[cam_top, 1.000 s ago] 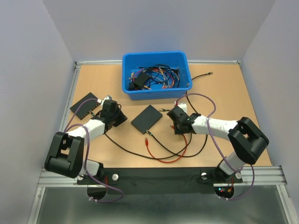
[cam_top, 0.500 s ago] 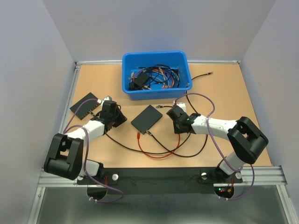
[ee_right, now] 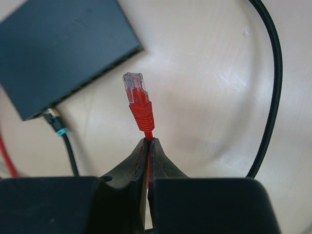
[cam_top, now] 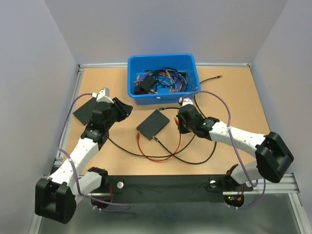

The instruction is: Insert the plug into the switch port

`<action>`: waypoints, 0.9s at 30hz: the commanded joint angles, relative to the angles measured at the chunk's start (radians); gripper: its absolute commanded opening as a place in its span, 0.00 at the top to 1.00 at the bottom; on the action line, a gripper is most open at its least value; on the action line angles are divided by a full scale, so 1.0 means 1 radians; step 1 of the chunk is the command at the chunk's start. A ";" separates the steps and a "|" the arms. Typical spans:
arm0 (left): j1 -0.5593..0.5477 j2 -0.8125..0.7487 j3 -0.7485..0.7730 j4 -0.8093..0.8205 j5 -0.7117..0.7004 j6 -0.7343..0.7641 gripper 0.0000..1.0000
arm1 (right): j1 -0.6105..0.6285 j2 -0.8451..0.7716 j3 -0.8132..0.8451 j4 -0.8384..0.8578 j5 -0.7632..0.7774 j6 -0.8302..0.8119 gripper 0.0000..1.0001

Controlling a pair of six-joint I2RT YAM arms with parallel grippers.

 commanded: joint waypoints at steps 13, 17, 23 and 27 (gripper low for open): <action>-0.146 0.045 -0.099 0.486 0.370 -0.026 0.57 | 0.004 -0.076 0.005 0.253 -0.357 -0.085 1.00; -0.183 0.095 -0.128 0.598 0.403 -0.048 0.56 | 0.004 -0.082 0.002 0.281 -0.397 -0.085 0.99; -0.226 0.198 -0.142 0.730 0.389 -0.071 0.54 | 0.004 -0.092 0.001 0.316 -0.446 -0.083 1.00; -0.249 0.243 -0.122 0.741 0.378 -0.063 0.54 | 0.004 -0.090 0.001 0.325 -0.454 -0.075 1.00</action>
